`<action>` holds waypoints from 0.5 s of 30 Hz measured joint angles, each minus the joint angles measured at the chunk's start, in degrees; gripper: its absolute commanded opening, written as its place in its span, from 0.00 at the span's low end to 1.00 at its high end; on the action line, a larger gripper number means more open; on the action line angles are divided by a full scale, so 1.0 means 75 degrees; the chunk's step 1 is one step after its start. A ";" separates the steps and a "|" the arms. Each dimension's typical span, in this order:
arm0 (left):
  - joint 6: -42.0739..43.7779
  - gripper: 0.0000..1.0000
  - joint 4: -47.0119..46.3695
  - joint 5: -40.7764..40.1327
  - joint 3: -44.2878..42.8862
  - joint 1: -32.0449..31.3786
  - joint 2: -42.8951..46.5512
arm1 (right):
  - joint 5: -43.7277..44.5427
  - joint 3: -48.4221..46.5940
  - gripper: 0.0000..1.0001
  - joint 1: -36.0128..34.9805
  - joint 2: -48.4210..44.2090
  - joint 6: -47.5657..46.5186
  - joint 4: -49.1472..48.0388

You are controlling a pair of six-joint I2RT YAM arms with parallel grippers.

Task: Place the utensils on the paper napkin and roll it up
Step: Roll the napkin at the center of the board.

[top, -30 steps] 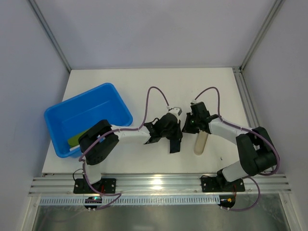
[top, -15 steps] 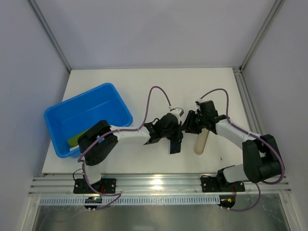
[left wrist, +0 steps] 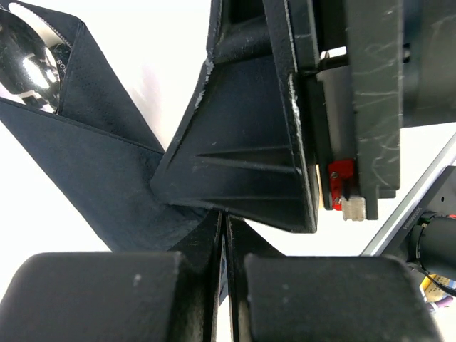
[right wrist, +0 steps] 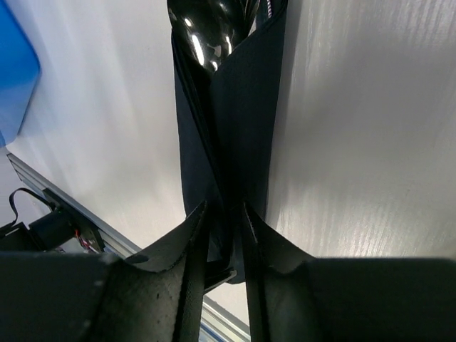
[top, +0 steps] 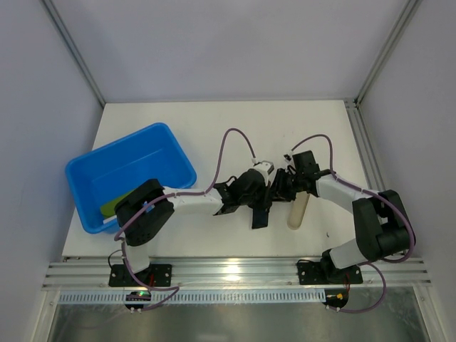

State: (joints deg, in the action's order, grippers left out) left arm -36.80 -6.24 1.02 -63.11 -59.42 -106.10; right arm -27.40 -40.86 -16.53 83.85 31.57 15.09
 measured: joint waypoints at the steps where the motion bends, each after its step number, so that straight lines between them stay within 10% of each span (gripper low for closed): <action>1: 0.0003 0.00 0.0003 0.0000 0.0000 -0.0003 0.0000 | -0.0023 0.0000 0.24 0.0000 0.0029 -0.0006 -0.0009; 11: 0.0012 0.06 0.0026 -0.0029 0.0000 -0.0012 0.0000 | -0.0111 0.0085 0.04 0.0000 0.0070 0.0006 -0.0079; 15: 0.0026 0.26 0.0076 -0.0204 0.0003 -0.0017 0.0047 | -0.0041 0.0137 0.04 0.0000 0.0070 0.0003 -0.0108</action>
State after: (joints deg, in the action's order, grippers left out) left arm -36.60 -5.67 -0.51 -63.09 -59.55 -105.75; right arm -27.70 -39.83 -16.53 84.38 31.59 14.28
